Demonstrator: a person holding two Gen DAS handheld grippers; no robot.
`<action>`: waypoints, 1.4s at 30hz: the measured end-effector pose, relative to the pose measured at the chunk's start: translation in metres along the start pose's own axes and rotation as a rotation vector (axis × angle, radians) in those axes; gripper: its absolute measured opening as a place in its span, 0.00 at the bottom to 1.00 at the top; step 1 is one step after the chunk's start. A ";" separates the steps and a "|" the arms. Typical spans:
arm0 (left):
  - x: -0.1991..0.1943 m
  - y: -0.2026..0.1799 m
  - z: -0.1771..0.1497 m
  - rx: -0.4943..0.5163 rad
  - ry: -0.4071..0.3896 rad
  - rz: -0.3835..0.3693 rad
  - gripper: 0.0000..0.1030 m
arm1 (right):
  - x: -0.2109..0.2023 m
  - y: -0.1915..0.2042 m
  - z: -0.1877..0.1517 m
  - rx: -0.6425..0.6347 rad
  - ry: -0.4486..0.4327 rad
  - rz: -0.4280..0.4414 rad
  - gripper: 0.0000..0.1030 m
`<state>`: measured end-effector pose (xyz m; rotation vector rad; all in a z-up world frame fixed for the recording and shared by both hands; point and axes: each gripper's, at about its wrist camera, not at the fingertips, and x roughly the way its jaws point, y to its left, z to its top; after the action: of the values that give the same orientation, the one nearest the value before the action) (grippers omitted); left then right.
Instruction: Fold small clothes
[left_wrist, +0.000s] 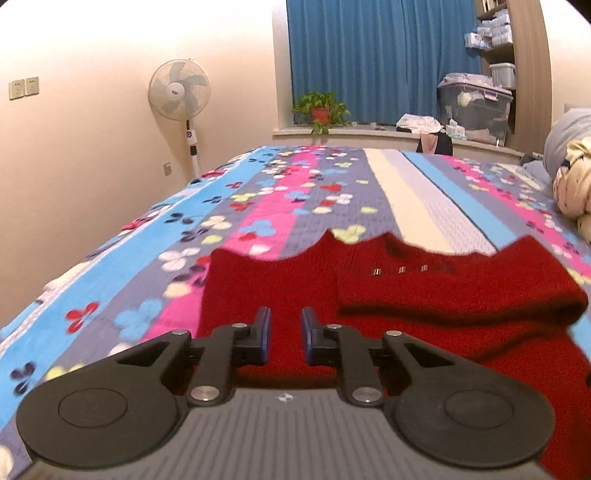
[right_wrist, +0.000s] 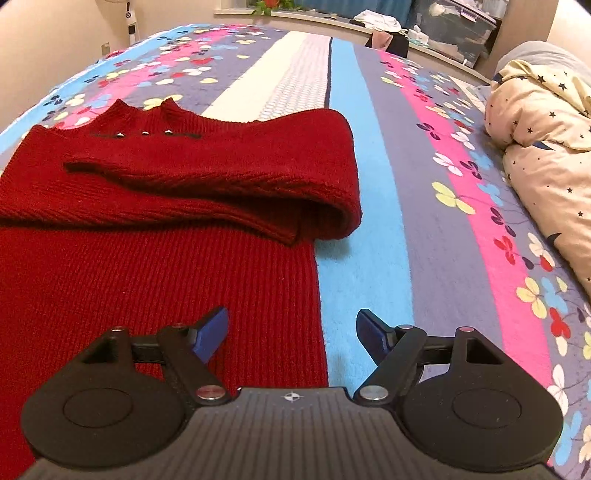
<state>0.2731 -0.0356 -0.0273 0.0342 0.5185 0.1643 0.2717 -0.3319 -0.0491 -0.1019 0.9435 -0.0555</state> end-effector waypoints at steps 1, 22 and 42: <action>0.009 0.000 0.005 -0.017 0.005 -0.016 0.19 | 0.000 -0.001 0.001 0.002 -0.002 0.001 0.75; 0.136 -0.040 0.035 -0.138 0.214 -0.074 0.05 | 0.001 -0.004 0.003 -0.029 0.003 0.039 0.75; 0.124 0.034 0.000 0.112 0.277 0.023 0.33 | 0.015 0.010 -0.005 -0.090 0.058 0.001 0.75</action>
<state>0.3739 0.0187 -0.0857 0.1282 0.8040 0.1636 0.2764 -0.3241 -0.0658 -0.1836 1.0038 -0.0150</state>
